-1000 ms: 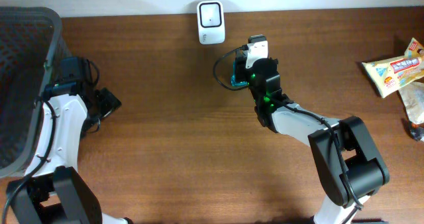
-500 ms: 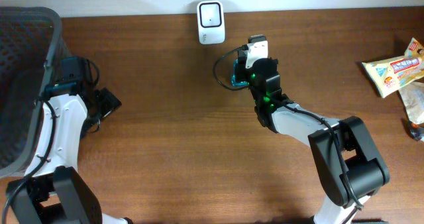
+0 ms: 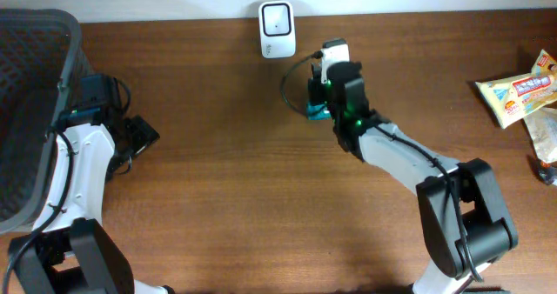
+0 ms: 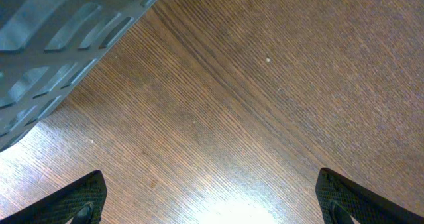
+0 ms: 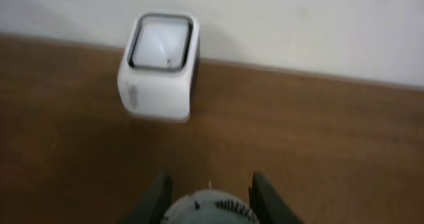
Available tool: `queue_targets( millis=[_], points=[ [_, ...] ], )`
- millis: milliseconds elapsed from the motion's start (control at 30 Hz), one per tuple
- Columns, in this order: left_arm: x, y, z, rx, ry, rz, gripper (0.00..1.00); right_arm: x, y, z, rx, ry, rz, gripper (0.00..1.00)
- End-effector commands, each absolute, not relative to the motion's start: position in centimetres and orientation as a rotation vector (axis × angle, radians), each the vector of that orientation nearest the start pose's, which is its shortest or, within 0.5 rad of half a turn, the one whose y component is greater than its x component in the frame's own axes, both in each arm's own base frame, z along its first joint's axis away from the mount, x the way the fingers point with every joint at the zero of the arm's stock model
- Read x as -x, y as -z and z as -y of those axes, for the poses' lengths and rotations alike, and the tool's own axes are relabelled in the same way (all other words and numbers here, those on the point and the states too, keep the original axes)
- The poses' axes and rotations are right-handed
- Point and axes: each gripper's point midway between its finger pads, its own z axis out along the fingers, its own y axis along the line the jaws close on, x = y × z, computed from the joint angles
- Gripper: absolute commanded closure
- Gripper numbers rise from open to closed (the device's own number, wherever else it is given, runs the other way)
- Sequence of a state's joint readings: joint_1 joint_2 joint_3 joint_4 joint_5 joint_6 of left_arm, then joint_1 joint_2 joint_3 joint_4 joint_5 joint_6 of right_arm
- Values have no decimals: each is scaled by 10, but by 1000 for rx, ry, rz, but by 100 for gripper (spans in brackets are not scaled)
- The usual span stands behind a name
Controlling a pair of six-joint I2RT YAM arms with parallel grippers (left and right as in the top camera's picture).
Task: Scan the item barcode
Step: 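Move the held bottle forward toward the white scanner, then hold the bottle up in front of the scanner window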
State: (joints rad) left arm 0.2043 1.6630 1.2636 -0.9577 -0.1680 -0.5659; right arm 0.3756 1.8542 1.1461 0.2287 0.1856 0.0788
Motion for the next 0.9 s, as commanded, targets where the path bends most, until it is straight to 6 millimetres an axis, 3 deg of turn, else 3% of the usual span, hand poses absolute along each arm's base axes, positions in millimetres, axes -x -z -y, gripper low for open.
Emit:
queue_targets(
  millis=[0,200,500,733,867],
  points=[
    [-330,-95,-101,1129,-195,-2676,1,-522,-198,-174,172,-113,-1991,93],
    [-330,-95,-101,1129,-194,-2676,1,-533,-243,-179,152,-133,-1937,93],
    [-330,-95,-101,1129,-195,-2676,1,-548,-260,-193,42,-300,-1841,95],
    [-330,-95,-101,1129,-195,-2676,1,-581,-293,-207,37,-325,-1760,96],
    [-330,-95,-101,1129,-195,-2676,1,-604,-291,-216,44,-313,-1812,96]
  ],
)
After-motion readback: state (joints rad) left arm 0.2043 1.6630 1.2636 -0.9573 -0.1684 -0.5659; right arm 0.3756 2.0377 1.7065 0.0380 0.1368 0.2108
